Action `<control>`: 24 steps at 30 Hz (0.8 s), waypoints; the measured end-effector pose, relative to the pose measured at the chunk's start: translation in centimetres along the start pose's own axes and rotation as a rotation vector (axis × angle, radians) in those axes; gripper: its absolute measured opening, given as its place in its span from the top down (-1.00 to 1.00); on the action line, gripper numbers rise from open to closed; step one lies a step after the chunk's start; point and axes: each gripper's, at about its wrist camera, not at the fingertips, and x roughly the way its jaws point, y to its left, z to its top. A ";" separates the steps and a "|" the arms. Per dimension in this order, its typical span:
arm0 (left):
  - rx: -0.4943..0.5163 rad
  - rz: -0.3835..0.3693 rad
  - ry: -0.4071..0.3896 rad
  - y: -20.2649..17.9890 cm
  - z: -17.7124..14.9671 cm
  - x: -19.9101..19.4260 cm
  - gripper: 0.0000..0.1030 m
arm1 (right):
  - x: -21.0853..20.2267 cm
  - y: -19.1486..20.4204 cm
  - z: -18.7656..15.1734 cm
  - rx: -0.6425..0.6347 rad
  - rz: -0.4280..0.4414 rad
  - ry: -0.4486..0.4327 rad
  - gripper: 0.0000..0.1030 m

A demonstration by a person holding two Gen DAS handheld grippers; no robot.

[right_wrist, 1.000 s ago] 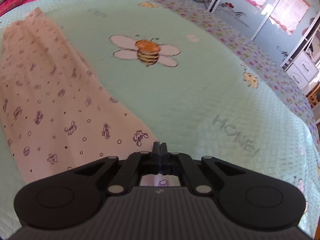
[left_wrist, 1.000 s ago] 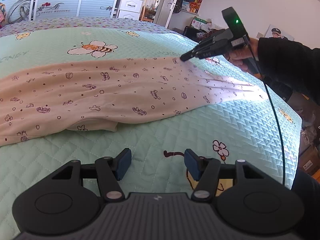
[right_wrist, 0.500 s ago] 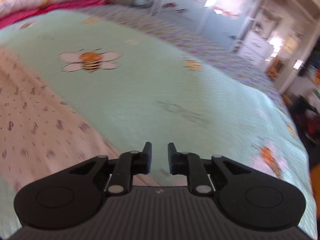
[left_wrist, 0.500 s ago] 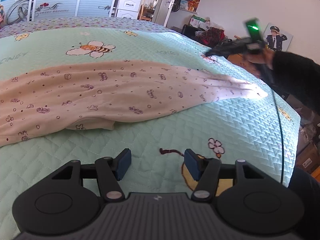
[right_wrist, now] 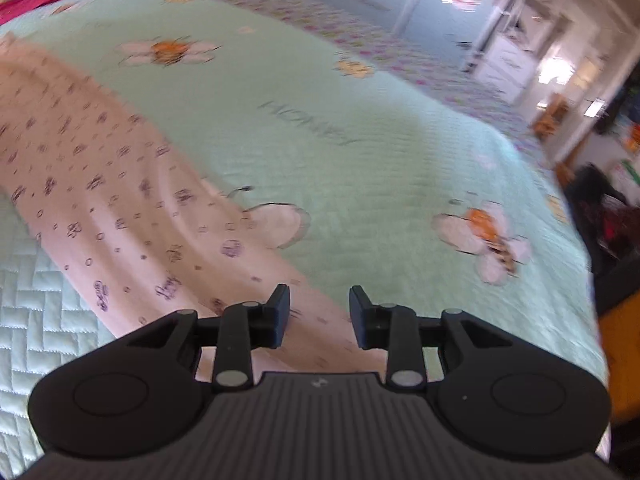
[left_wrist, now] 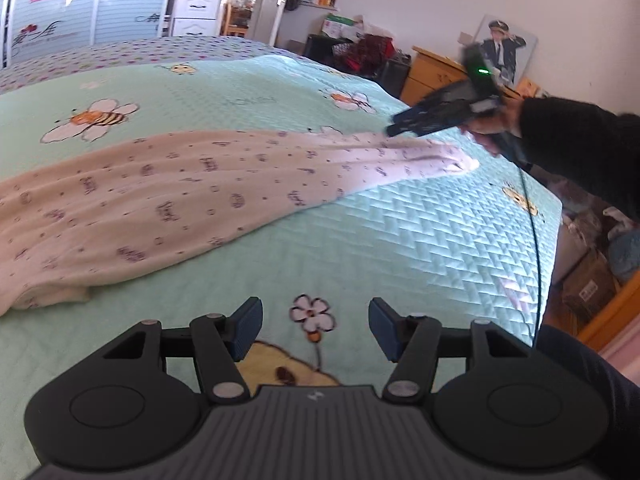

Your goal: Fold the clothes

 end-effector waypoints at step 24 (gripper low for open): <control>0.001 0.023 0.044 0.3 -0.7 0.9 -0.19 | 3.3 1.3 5.4 -0.089 0.108 0.028 0.97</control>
